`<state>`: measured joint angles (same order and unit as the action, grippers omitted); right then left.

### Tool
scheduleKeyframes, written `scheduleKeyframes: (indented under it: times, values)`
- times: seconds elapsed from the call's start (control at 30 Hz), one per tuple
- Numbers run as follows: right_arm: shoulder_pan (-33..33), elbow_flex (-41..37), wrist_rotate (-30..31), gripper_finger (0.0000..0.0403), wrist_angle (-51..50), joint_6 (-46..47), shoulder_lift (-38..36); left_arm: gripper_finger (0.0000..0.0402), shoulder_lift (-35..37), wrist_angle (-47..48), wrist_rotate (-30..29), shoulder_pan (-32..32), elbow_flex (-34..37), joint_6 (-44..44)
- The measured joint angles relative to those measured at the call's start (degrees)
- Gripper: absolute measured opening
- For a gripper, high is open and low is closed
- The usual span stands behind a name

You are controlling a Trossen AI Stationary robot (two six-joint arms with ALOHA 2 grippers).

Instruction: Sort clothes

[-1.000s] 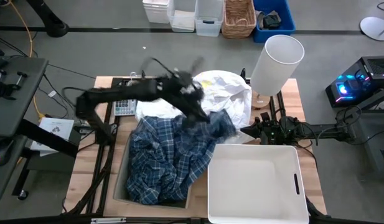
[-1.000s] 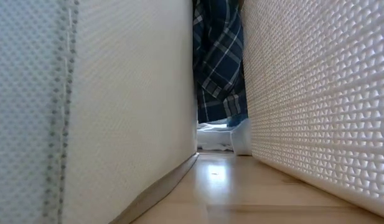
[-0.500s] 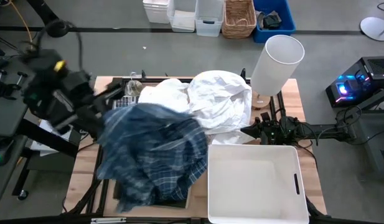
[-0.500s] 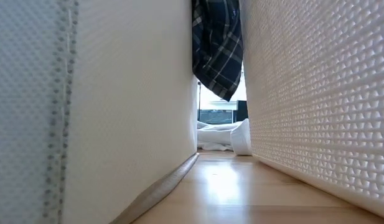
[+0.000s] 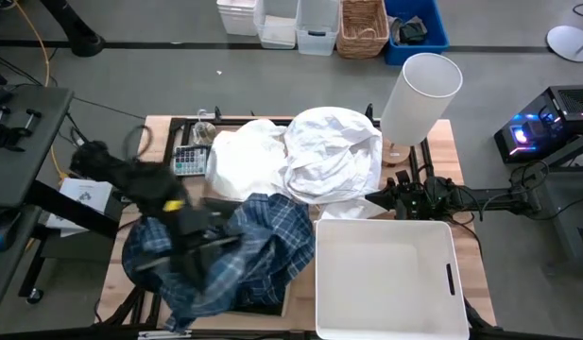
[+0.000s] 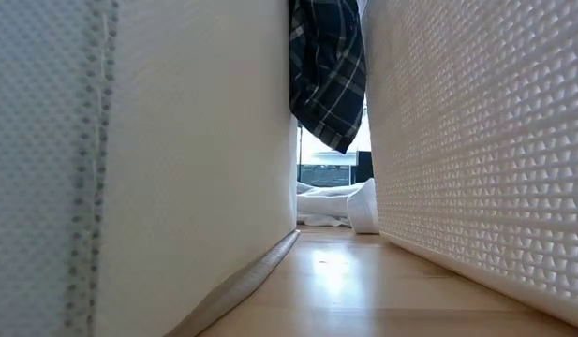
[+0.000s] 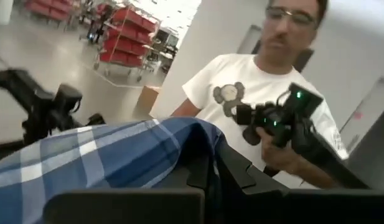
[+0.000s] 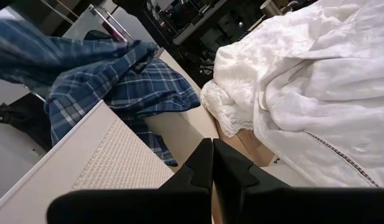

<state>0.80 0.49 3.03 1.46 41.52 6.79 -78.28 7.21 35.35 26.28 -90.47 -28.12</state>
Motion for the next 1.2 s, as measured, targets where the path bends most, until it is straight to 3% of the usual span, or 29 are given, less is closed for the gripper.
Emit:
scheduleKeyframes:
  times: [0.13,0.23,0.37,0.53,0.63,0.7,0.77,0.83,0.93,1.07,1.13,1.2]
  values:
    - [0.0,0.0,0.0,0.0,0.01,0.02,0.0,0.0,-1.22,-0.75,-1.45,-0.36,4.48,-4.5]
    - [-0.01,0.0,0.0,0.0,0.02,0.0,0.0,0.0,-0.09,-8.4,-7.44,1.65,11.45,-6.71]
    - [0.0,0.0,0.0,0.0,0.02,0.0,0.0,0.0,-0.94,-35.71,-17.15,1.94,24.28,-12.67]
    - [0.0,0.0,0.0,0.0,0.0,0.0,-0.04,0.0,-3.46,-71.07,-36.05,3.03,41.35,-16.51]
    - [-0.01,0.0,0.0,0.0,0.01,0.02,-0.02,0.0,-5.03,-81.84,-47.02,6.92,49.69,-18.09]
    - [0.0,0.0,0.0,0.0,0.02,0.0,-0.02,0.0,-4.22,-81.55,-52.75,9.78,52.56,-17.95]
    - [0.0,0.0,-0.01,0.0,0.01,0.0,-0.01,0.0,-1.34,-73.97,-54.96,11.88,53.18,-17.44]
    - [-0.02,0.0,0.0,0.0,0.01,0.01,-0.02,0.0,2.34,-57.85,-54.97,13.17,51.4,-18.3]
    - [-0.01,0.0,0.0,0.0,0.02,0.0,0.0,0.0,7.22,-18.87,-54.94,13.81,42.42,-18.99]
    - [0.0,0.0,0.0,0.0,0.02,0.01,0.0,0.0,6.05,26.86,-56.29,13.69,27.42,-22.14]
    - [-0.01,0.0,0.0,0.0,0.0,0.0,-0.03,0.0,3.52,38.77,-55.94,12.95,23.14,-23.07]
    - [0.0,-0.01,0.0,0.0,0.0,0.0,-0.02,0.0,0.72,44.55,-53.2,11.77,21.02,-21.9]
